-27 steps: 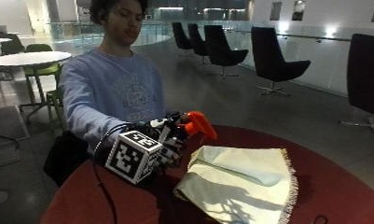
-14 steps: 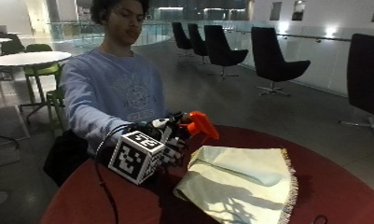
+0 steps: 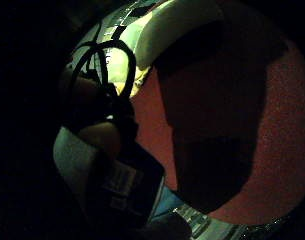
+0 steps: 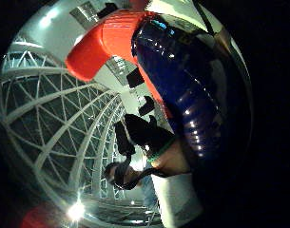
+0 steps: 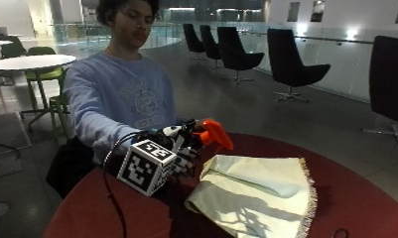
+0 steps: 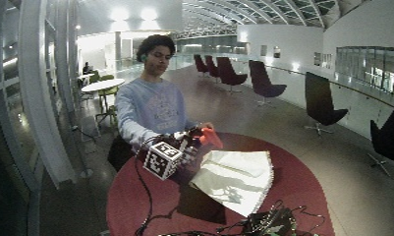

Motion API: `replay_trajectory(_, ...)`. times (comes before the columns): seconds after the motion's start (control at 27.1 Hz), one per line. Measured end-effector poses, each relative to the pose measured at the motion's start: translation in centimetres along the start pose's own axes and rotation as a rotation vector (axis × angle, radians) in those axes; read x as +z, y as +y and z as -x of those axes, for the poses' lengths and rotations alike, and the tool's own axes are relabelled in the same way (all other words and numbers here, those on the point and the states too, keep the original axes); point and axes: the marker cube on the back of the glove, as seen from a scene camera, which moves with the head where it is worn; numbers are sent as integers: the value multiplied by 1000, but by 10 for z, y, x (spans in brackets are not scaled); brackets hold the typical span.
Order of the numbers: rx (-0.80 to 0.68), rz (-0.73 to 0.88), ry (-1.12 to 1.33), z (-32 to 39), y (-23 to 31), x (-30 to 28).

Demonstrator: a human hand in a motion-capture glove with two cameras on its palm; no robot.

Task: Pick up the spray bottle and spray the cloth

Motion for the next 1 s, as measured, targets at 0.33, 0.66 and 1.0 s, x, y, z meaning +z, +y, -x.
replay_trajectory(0.33,19,-3,12,0,0,2)
replay_trajectory(0.66,36,-6,3,-1,1,4)
replay_trajectory(1.0,48,-9,7,-5,-3,5)
